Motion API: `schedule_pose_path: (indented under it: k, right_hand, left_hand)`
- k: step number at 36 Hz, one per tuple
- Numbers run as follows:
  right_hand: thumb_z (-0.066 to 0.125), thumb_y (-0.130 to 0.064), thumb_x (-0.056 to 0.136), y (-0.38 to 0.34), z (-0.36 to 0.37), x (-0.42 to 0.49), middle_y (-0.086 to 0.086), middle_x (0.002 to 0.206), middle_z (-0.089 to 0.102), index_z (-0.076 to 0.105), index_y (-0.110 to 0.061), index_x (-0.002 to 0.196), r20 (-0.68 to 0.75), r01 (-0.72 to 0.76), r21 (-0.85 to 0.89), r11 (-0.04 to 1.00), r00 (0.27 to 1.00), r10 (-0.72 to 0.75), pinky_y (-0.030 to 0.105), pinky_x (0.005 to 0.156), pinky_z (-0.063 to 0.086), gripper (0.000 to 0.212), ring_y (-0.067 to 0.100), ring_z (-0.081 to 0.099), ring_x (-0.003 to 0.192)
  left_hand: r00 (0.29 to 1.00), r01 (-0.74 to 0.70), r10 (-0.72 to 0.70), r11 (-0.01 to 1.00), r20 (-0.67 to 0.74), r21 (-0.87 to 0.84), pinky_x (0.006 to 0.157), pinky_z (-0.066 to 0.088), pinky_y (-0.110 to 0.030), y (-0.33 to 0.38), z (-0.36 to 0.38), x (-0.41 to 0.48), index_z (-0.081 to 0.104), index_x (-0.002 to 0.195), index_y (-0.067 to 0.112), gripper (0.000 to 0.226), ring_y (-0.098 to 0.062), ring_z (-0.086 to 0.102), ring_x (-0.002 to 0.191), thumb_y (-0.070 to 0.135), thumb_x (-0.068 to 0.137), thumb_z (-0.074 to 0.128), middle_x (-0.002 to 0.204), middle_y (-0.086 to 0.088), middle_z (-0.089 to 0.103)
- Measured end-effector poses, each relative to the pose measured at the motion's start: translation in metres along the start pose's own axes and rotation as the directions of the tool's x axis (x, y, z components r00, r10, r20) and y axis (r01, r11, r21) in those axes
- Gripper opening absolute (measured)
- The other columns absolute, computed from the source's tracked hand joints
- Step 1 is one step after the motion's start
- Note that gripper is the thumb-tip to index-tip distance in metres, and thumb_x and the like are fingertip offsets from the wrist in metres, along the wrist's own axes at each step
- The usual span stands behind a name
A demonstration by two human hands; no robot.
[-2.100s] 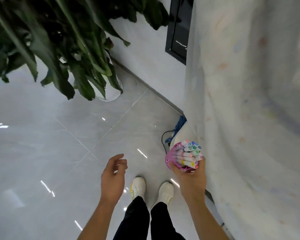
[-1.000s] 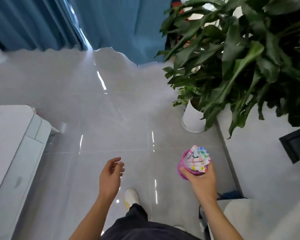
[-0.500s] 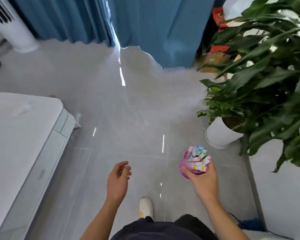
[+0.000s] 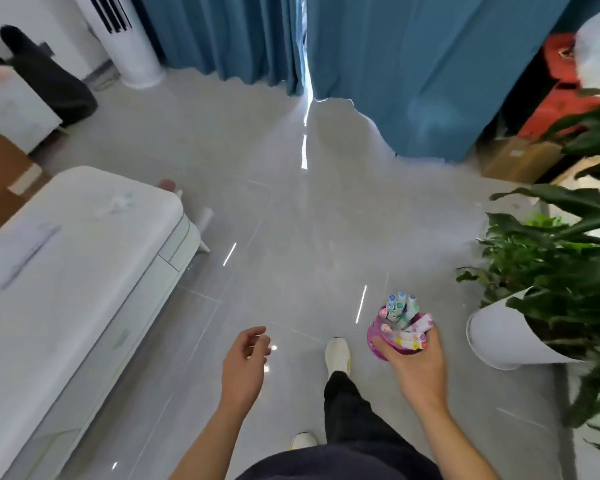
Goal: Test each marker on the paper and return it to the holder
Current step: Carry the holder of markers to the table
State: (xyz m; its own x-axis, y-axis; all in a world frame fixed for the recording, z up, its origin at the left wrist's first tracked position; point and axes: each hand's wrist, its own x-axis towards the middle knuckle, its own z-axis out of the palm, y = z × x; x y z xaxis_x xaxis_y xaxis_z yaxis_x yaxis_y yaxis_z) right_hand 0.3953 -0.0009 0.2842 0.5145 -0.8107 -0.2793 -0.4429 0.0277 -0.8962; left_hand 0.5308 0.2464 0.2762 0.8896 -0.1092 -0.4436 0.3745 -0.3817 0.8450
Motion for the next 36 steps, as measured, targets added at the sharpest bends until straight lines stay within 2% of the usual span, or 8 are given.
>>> schedule_pose_path:
  k: [11,17,24,27,30,34,36]
  right_hand:
    - [0.098,-0.034,0.062,-0.068,0.047,0.158,-0.018,0.106,0.075,0.062,-0.042,0.117,0.117,0.074,-0.073,0.995,0.991,-0.065,0.031,0.079,0.060,0.067,0.000,0.074,0.091]
    - [0.099,-0.024,0.065,-0.107,0.081,0.220,-0.016,0.107,0.075,0.062,-0.041,0.118,0.177,0.090,-0.074,0.993,0.981,-0.076,0.036,0.084,0.060,0.068,0.004,0.074,0.094]
    - [0.097,-0.021,0.068,-0.150,0.141,0.284,-0.028,0.104,0.071,0.058,-0.048,0.114,0.199,0.080,-0.090,0.993,0.978,-0.061,0.018,0.073,0.051,0.066,-0.007,0.070,0.090]
    - [0.097,-0.025,0.067,-0.169,0.177,0.311,-0.027,0.103,0.070,0.059,-0.047,0.114,0.200,0.078,-0.121,0.990,0.978,-0.052,0.015,0.070,0.049,0.064,-0.007,0.069,0.089]
    - [0.096,-0.028,0.066,-0.187,0.213,0.335,-0.022,0.100,0.071,0.059,-0.044,0.112,0.217,0.073,-0.157,0.985,0.975,-0.037,0.018,0.068,0.050,0.061,-0.002,0.069,0.088]
    - [0.096,-0.034,0.066,-0.214,0.261,0.365,-0.013,0.103,0.073,0.058,-0.041,0.112,0.257,0.052,-0.200,0.978,0.966,0.001,0.042,0.077,0.060,0.060,0.012,0.072,0.092]
    - [0.095,-0.038,0.062,-0.227,0.283,0.378,-0.012,0.103,0.074,0.058,-0.041,0.112,0.263,0.044,-0.200,0.979,0.965,0.011,0.048,0.079,0.062,0.061,0.015,0.073,0.093]
  left_hand:
    - [0.990,0.006,-0.016,0.998,-0.139,-0.070,0.085,0.058,-0.036,0.076,0.043,0.107,0.068,0.108,0.033,0.017,-0.006,0.070,0.084,0.024,0.097,0.059,0.098,0.005,0.073]
    - [0.975,0.033,-0.064,0.989,-0.215,-0.143,0.086,0.058,-0.036,0.112,0.053,0.158,0.069,0.106,0.031,0.017,-0.008,0.071,0.083,0.021,0.096,0.060,0.096,0.003,0.073]
    - [0.965,0.085,-0.121,0.984,-0.232,-0.159,0.085,0.058,-0.036,0.144,0.045,0.239,0.069,0.104,0.034,0.017,-0.008,0.071,0.082,0.023,0.093,0.061,0.091,0.006,0.073]
    - [0.965,0.085,-0.122,0.983,-0.230,-0.165,0.084,0.057,-0.032,0.159,0.037,0.282,0.069,0.104,0.034,0.017,-0.007,0.071,0.082,0.023,0.093,0.061,0.091,0.005,0.073]
    - [0.966,0.091,-0.130,0.980,-0.224,-0.180,0.082,0.057,-0.030,0.176,0.026,0.325,0.069,0.105,0.030,0.017,-0.009,0.070,0.082,0.020,0.094,0.061,0.093,0.002,0.073]
    - [0.961,0.114,-0.157,0.975,-0.229,-0.191,0.083,0.056,-0.031,0.197,0.003,0.379,0.068,0.106,0.027,0.017,-0.013,0.071,0.087,0.020,0.095,0.059,0.096,0.002,0.073]
    - [0.954,0.126,-0.175,0.971,-0.243,-0.204,0.083,0.056,-0.031,0.205,-0.010,0.406,0.069,0.106,0.027,0.016,-0.014,0.071,0.088,0.021,0.095,0.059,0.096,0.002,0.073]
